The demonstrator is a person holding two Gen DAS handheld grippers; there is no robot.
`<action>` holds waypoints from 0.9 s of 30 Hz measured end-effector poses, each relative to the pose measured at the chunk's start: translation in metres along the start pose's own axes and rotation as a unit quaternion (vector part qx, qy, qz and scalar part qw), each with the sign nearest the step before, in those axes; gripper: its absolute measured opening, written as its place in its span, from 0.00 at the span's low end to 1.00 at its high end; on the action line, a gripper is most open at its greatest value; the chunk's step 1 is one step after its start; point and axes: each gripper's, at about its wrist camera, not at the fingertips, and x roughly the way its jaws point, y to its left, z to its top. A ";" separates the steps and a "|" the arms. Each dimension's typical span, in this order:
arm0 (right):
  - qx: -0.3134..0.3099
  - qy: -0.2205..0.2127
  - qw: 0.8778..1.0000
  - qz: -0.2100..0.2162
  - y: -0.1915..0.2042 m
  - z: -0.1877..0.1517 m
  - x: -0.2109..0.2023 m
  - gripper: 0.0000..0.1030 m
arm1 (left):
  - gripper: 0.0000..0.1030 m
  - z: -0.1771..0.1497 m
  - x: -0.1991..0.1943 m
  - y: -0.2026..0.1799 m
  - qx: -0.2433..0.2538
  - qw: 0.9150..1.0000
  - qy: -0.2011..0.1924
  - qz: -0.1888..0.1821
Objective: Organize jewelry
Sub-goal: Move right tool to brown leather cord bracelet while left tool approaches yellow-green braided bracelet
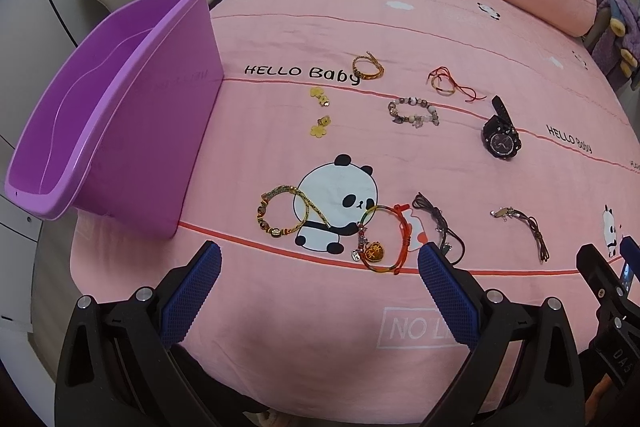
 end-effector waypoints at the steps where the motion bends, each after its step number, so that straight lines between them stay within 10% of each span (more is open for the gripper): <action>1: 0.002 0.002 1.000 0.000 -0.003 -0.002 0.003 0.90 | 0.94 -0.001 0.002 0.000 0.000 1.000 0.001 0.000; 27: 0.030 0.052 0.998 -0.017 -0.058 -0.033 0.093 0.90 | 0.94 -0.018 0.101 0.027 -0.033 0.998 0.047 0.012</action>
